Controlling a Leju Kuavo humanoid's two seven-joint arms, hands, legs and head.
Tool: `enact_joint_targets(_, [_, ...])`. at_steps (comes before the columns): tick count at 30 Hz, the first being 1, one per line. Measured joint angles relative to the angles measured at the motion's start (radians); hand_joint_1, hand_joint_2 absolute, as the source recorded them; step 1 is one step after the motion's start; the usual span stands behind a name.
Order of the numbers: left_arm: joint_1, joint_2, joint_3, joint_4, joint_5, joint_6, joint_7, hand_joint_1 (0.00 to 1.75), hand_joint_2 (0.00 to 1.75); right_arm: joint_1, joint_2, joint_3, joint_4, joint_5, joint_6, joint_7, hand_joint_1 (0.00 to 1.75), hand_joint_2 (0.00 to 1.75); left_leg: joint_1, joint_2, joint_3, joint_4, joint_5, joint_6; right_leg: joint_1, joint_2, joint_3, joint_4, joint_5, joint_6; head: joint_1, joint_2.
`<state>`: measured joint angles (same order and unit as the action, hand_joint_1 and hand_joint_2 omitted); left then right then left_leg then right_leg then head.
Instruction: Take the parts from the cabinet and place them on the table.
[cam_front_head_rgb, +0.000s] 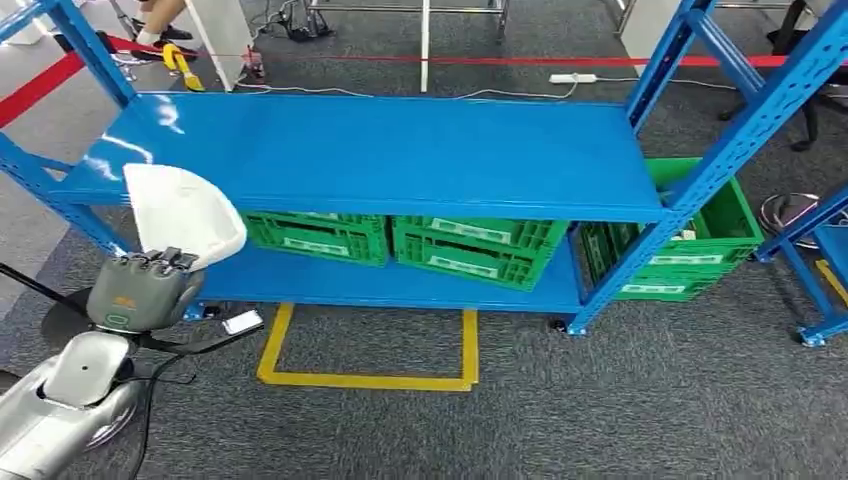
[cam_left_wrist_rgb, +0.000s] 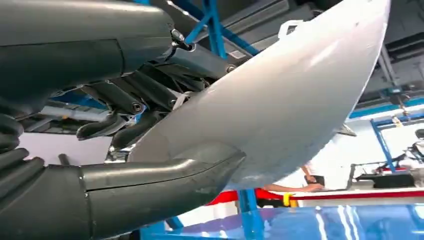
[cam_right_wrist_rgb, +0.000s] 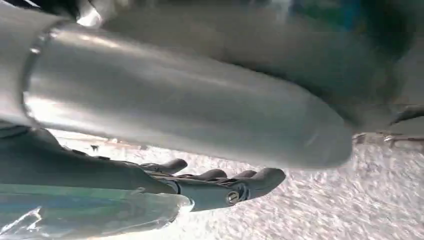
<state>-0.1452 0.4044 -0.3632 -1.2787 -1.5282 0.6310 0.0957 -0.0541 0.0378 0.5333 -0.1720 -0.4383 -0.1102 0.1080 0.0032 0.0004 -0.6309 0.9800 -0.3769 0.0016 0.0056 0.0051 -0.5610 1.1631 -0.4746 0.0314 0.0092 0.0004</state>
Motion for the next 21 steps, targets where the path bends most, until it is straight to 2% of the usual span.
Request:
enact_joint_targets(1, [0.000, 0.002, 0.000, -0.003, 0.000, 0.000, 0.000, 1.75, 1.75, -0.003, 0.000, 0.000, -0.001, 0.000, 0.000, 0.000, 0.00, 0.00, 0.000, 0.000, -0.006, 0.002, 0.009, -0.004, 0.004, 0.000, 0.068, -0.096, -0.039, -0.008, 0.000, 0.000])
enact_joint_targets(2, [-0.001, 0.006, 0.000, -0.007, 0.000, 0.000, 0.000, 1.75, 1.75, -0.006, 0.000, 0.000, -0.001, 0.000, 0.000, 0.000, 0.00, 0.00, -0.004, 0.000, -0.011, 0.003, 0.017, -0.010, 0.006, 0.000, 0.122, -0.179, -0.065, -0.009, 0.000, 0.000])
enact_joint_targets(3, [-0.003, 0.008, 0.000, -0.008, 0.000, 0.000, 0.000, 1.75, 1.75, -0.007, 0.000, 0.000, -0.001, 0.000, 0.000, 0.000, 0.00, 0.00, -0.002, 0.001, -0.011, -0.001, 0.032, -0.015, 0.007, 0.002, 0.109, -0.183, -0.068, -0.007, -0.003, 0.000])
enact_joint_targets(4, [-0.006, 0.008, -0.001, -0.008, 0.000, 0.000, 0.000, 1.75, 1.75, -0.008, 0.000, 0.000, -0.001, -0.001, 0.000, 0.000, 0.00, 0.00, 0.001, 0.001, -0.013, -0.005, 0.044, -0.020, 0.010, 0.002, 0.100, -0.181, -0.059, -0.010, 0.002, 0.000])
enact_joint_targets(5, [-0.005, 0.009, -0.001, -0.009, 0.000, -0.001, 0.000, 1.75, 1.75, -0.007, 0.000, 0.000, -0.001, -0.002, 0.000, -0.001, 0.00, 0.00, 0.002, 0.001, -0.014, -0.009, 0.055, -0.028, 0.011, 0.002, 0.092, -0.179, -0.050, -0.018, 0.001, 0.000])
enact_joint_targets(6, [-0.004, 0.012, -0.002, -0.009, 0.000, -0.001, 0.000, 1.75, 1.75, -0.006, 0.001, 0.000, -0.001, -0.002, 0.000, -0.001, 0.00, 0.00, 0.002, 0.000, -0.023, -0.015, 0.057, -0.033, 0.005, -0.002, 0.084, -0.184, -0.034, -0.027, 0.004, 0.000])
enact_joint_targets(7, [-0.002, 0.013, -0.002, -0.009, 0.000, -0.002, -0.001, 1.75, 1.75, -0.008, 0.001, 0.000, -0.001, -0.003, 0.000, -0.001, 0.00, 0.00, 0.004, 0.000, -0.033, 0.001, 0.014, -0.039, 0.003, -0.005, 0.080, -0.184, -0.020, -0.032, 0.003, 0.000])
enact_joint_targets(8, [-0.004, 0.014, -0.001, -0.009, 0.000, -0.003, -0.002, 1.75, 1.75, -0.007, 0.001, 0.000, -0.001, -0.003, 0.000, 0.002, 0.00, 0.00, 0.004, 0.000, -0.054, 0.061, -0.062, -0.044, 0.003, -0.006, 0.061, -0.184, -0.005, -0.040, -0.005, 0.000])
enact_joint_targets(9, [-0.004, 0.014, -0.001, -0.009, 0.000, -0.004, -0.002, 1.75, 1.75, -0.006, 0.001, 0.000, -0.001, -0.003, -0.002, 0.010, 0.00, 0.00, 0.006, 0.000, -0.075, 0.142, -0.129, -0.048, 0.003, -0.007, 0.043, -0.183, 0.011, -0.043, -0.003, 0.000])
enact_joint_targets(10, [-0.004, 0.013, -0.002, -0.009, 0.000, -0.004, -0.006, 1.75, 1.75, -0.005, 0.001, 0.000, -0.001, -0.003, -0.002, 0.010, 0.00, 0.00, 0.006, 0.000, -0.091, 0.217, -0.170, -0.051, 0.003, -0.007, 0.026, -0.183, 0.023, -0.043, -0.003, 0.000])
enact_joint_targets(11, [-0.003, 0.013, -0.002, -0.009, 0.000, -0.004, -0.011, 1.75, 1.75, -0.005, 0.001, 0.000, -0.001, -0.003, -0.002, 0.010, 0.00, 0.00, 0.006, 0.000, -0.101, 0.289, -0.187, -0.054, 0.003, -0.007, 0.006, -0.181, 0.037, -0.042, -0.003, 0.000])
enact_joint_targets(12, [-0.001, 0.013, -0.002, -0.009, 0.000, -0.005, -0.013, 1.75, 1.75, -0.005, 0.001, 0.000, -0.001, -0.003, -0.003, 0.010, 0.00, 0.00, 0.007, 0.000, -0.094, 0.315, -0.169, -0.055, 0.003, -0.007, -0.012, -0.180, 0.050, -0.041, -0.004, 0.000])
enact_joint_targets(13, [-0.001, 0.013, -0.002, -0.009, 0.000, -0.006, -0.013, 1.75, 1.75, -0.005, 0.001, 0.000, -0.001, -0.003, -0.003, 0.010, 0.00, 0.00, 0.008, 0.000, -0.070, 0.305, -0.133, -0.056, 0.003, -0.007, -0.029, -0.179, 0.063, -0.040, -0.004, 0.000])
enact_joint_targets(14, [-0.002, 0.013, -0.002, -0.009, 0.000, -0.006, -0.013, 1.75, 1.75, -0.005, 0.001, 0.000, -0.001, -0.003, -0.003, 0.010, 0.00, 0.00, 0.009, 0.000, -0.031, 0.264, -0.094, -0.056, 0.002, -0.007, -0.046, -0.177, 0.076, -0.038, -0.003, 0.000])
enact_joint_targets(15, [-0.003, 0.013, -0.001, -0.010, 0.000, -0.006, -0.013, 1.75, 1.75, -0.005, 0.001, 0.000, -0.001, -0.003, -0.003, 0.010, 0.00, 0.00, 0.010, 0.000, 0.023, 0.198, -0.075, -0.056, 0.002, -0.007, -0.061, -0.175, 0.087, -0.034, -0.004, 0.000])
enact_joint_targets(16, [-0.005, 0.013, -0.001, -0.011, 0.000, -0.006, -0.013, 1.75, 1.75, -0.007, 0.000, 0.000, -0.001, -0.003, -0.003, 0.010, 0.00, 0.00, 0.014, 0.000, 0.088, 0.118, -0.091, -0.058, 0.003, -0.005, -0.069, -0.169, 0.096, -0.028, -0.005, 0.000])
enact_joint_targets(17, [-0.008, 0.013, -0.001, -0.013, 0.000, -0.006, -0.014, 1.75, 1.75, -0.007, 0.000, 0.000, -0.002, -0.003, -0.004, 0.011, 0.00, 0.00, 0.015, -0.002, 0.168, 0.023, -0.106, -0.056, 0.011, -0.004, -0.082, -0.161, 0.100, -0.024, -0.005, 0.000])
enact_joint_targets(18, [-0.013, 0.012, 0.000, -0.016, 0.000, -0.006, -0.014, 1.75, 1.75, -0.008, 0.000, 0.000, -0.002, -0.003, -0.005, 0.011, 0.00, 0.00, 0.013, -0.004, 0.184, -0.025, -0.141, -0.040, 0.012, -0.004, -0.092, -0.155, 0.113, -0.018, -0.001, 0.000])
enact_joint_targets(20, [-0.008, 0.011, 0.000, -0.016, 0.000, -0.006, -0.014, 1.75, 1.75, -0.007, 0.000, 0.000, -0.002, -0.003, -0.006, 0.011, 0.00, 0.00, 0.007, -0.003, 0.157, -0.011, -0.129, -0.022, 0.008, -0.003, -0.106, -0.160, 0.140, -0.008, -0.003, 0.000])
enact_joint_targets(21, [-0.005, 0.010, -0.002, -0.015, 0.000, -0.006, -0.014, 1.75, 1.75, 0.000, 0.000, 0.000, -0.001, -0.003, -0.006, 0.011, 0.00, 0.00, 0.012, 0.000, 0.141, -0.013, -0.116, -0.011, 0.006, -0.001, -0.113, -0.159, 0.146, -0.004, -0.002, 0.000])
